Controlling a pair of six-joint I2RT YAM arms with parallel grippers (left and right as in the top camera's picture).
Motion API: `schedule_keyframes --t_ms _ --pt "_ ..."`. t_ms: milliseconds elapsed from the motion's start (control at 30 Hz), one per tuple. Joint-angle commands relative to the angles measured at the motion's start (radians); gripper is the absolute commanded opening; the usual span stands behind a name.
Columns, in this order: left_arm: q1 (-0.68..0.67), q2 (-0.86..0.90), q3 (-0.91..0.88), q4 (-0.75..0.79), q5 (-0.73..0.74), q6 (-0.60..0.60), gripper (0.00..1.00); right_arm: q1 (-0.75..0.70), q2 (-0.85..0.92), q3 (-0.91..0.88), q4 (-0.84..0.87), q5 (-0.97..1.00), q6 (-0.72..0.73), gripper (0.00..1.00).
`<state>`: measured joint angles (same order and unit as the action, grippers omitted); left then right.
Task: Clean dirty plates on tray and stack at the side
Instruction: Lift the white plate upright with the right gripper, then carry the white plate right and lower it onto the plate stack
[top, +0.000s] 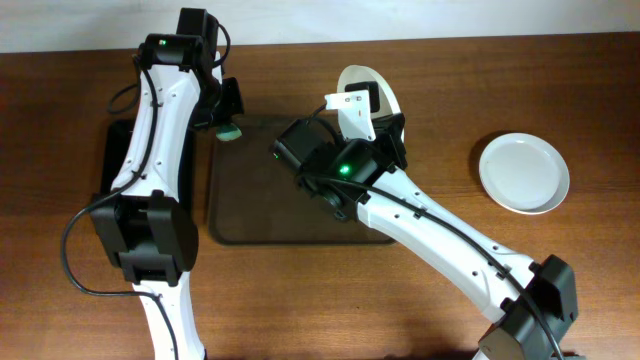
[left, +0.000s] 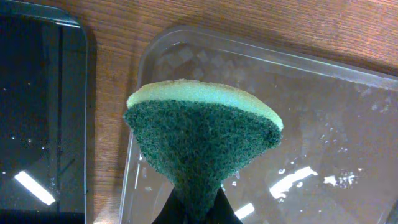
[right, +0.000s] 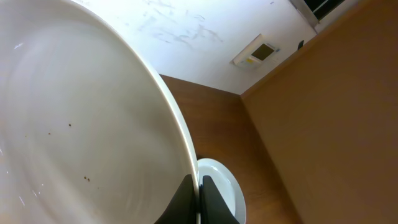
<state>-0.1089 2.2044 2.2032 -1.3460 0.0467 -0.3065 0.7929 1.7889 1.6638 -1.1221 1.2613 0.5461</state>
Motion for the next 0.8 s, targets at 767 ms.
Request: schedule_keyframes --t_ms 767 --pt "0.002 -0.011 0.004 -0.002 -0.011 0.017 0.01 0.005 0.000 -0.003 0.002 -0.048 0.009 0.04"
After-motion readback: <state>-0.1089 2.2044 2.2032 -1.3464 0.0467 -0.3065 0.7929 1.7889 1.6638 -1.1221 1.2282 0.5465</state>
